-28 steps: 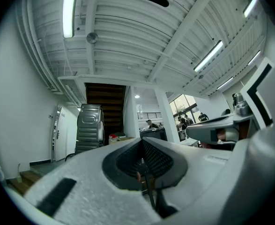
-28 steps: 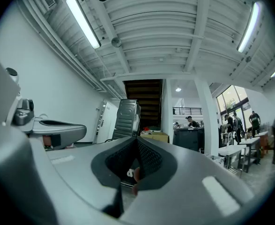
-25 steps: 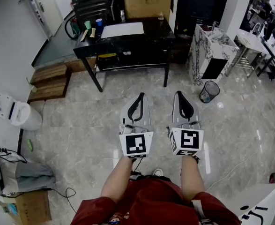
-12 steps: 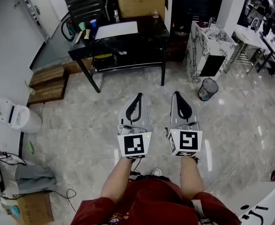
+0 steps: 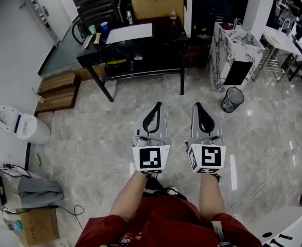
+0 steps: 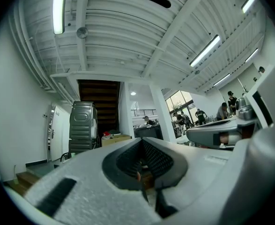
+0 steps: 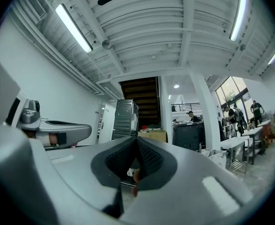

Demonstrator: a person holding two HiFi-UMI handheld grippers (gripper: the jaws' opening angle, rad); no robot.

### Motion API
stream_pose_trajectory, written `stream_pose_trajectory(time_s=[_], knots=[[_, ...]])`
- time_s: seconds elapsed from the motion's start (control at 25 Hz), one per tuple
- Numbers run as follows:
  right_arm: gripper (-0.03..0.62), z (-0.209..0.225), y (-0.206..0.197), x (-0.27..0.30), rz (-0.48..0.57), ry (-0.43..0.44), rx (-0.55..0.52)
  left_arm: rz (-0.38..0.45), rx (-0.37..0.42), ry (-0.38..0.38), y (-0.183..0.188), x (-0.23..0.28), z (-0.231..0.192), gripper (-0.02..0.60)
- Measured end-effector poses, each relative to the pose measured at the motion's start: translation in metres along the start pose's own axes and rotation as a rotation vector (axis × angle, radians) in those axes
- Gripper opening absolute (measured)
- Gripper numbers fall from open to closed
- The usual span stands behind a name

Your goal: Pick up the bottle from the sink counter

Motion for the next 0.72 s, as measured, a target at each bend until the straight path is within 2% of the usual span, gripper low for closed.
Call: stream_pose_trajectory(time_s=[0.16,0.36,0.52,0.72], knots=[[0.002,0.013,0.0,0.013,-0.002,0.001,-0.022,0.007,-0.009,-0.012,0.002,0.022,0.006,0.002],[0.002,0.019,-0.003,0.046,0.0,-0.012,-0.046,0.048,-0.013,-0.033,-0.003,0.057,-0.007,0.002],[0.002,0.023,-0.005,0.099,-0.004,-0.03,-0.054,0.06,-0.045,-0.037,-0.009,0.101,-0.038,0.002],[0.002,0.022,0.006,0.186,0.016,-0.04,-0.041,0.071,-0.073,-0.038,-0.013,0.174,-0.097,0.002]])
Point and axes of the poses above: the fingertips, and each gripper's own axes: x forward along the fingers, z to its right, y out of its top, the point moved 3 cm from there along -x, backward along the fingers, and after that the axes turned 13 degrees about -z, right-handed, at the moved point
